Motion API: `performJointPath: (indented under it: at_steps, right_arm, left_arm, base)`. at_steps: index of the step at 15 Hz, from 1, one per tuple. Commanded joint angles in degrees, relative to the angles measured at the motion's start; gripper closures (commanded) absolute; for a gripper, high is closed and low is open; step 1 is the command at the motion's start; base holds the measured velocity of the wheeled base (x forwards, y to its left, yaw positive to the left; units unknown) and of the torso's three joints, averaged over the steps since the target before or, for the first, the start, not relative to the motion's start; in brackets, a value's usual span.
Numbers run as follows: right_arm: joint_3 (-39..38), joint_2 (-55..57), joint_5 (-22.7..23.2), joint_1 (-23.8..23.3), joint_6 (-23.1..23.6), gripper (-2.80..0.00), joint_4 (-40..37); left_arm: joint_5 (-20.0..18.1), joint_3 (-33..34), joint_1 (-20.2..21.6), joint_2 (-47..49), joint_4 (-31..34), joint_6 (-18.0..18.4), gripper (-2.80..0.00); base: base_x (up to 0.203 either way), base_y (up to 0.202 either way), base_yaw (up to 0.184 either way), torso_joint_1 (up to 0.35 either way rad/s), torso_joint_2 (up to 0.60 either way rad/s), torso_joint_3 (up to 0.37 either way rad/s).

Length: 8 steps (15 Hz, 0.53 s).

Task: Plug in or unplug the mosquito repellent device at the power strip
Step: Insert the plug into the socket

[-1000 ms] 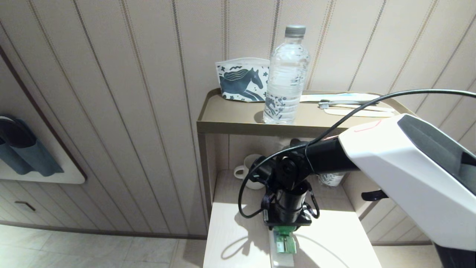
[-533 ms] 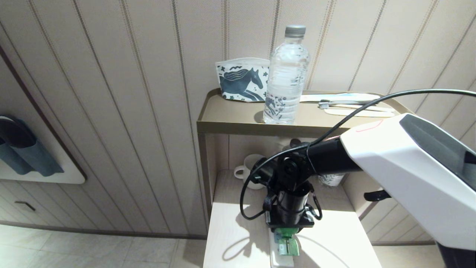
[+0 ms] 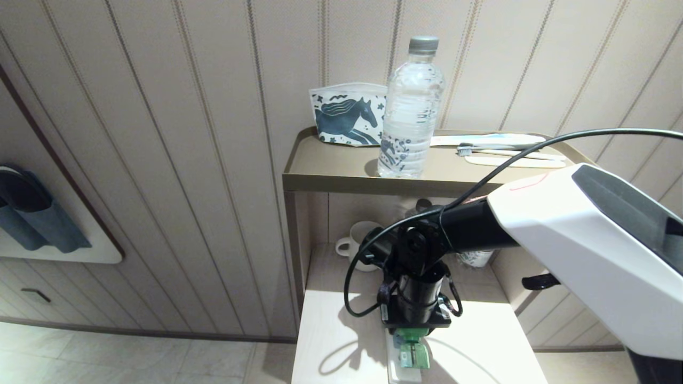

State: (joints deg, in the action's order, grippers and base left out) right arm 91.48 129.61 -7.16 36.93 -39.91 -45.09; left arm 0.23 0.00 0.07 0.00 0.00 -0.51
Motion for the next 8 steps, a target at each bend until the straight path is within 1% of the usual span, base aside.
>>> performJointPath:
  at_steps: [1,8]
  right_arm:
    - [-0.1,-0.5,-0.1,-1.0,-0.2,0.0,-0.3]
    - [-0.2,0.6,0.1,-1.2,0.1,0.0,1.1]
  left_arm:
    - [0.0,0.0,0.0,0.1,0.0,0.0,0.0]
    - [0.0,0.0,0.0,0.1,0.0,0.0,0.0]
  base:
    - [0.0,0.0,0.0,0.0,0.0,0.0]
    - [0.0,0.0,0.0,0.0,0.0,0.0]
